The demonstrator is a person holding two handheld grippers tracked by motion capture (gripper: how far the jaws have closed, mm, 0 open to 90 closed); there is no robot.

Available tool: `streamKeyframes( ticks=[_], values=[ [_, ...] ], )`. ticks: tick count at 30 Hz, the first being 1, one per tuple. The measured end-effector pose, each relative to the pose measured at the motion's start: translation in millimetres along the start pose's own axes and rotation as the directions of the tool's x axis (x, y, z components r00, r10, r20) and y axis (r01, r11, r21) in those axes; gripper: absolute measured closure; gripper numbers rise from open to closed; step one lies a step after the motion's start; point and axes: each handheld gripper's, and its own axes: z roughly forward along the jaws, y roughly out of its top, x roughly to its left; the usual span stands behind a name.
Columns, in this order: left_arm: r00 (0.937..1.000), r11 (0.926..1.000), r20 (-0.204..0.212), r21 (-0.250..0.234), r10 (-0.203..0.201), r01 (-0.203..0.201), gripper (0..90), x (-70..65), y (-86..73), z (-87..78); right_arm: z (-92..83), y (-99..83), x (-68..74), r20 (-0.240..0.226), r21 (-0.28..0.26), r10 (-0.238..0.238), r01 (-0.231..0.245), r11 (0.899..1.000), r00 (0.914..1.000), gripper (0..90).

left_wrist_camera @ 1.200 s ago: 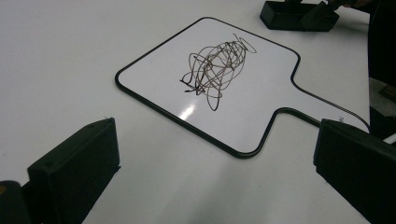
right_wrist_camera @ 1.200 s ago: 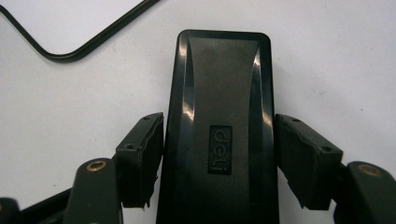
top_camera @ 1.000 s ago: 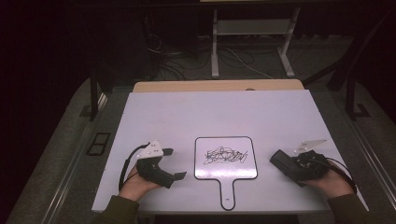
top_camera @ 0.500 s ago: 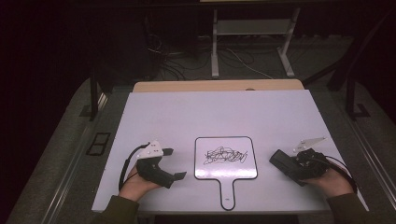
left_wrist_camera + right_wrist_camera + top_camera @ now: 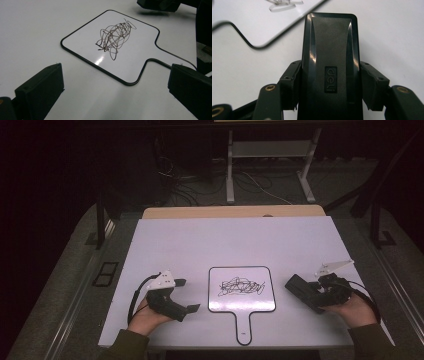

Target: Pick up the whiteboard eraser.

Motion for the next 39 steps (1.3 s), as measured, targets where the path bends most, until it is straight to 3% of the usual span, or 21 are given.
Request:
streamKeyframes(
  ticks=[17,39],
  values=[
    [0.9999,1.0000,0.011,0.002,0.001,-0.001,0.0,-1.2,-0.7,2.8,15.0,50.3,9.4,-0.038,-0.023,-0.070,0.069,0.997,0.9968,39.0],
    [0.9999,1.0000,0.012,-0.001,-0.001,0.001,0.0,-0.8,-1.5,2.2,37.4,97.7,32.5,-0.098,-0.051,-0.164,0.159,0.986,0.9817,39.0]
  ],
)
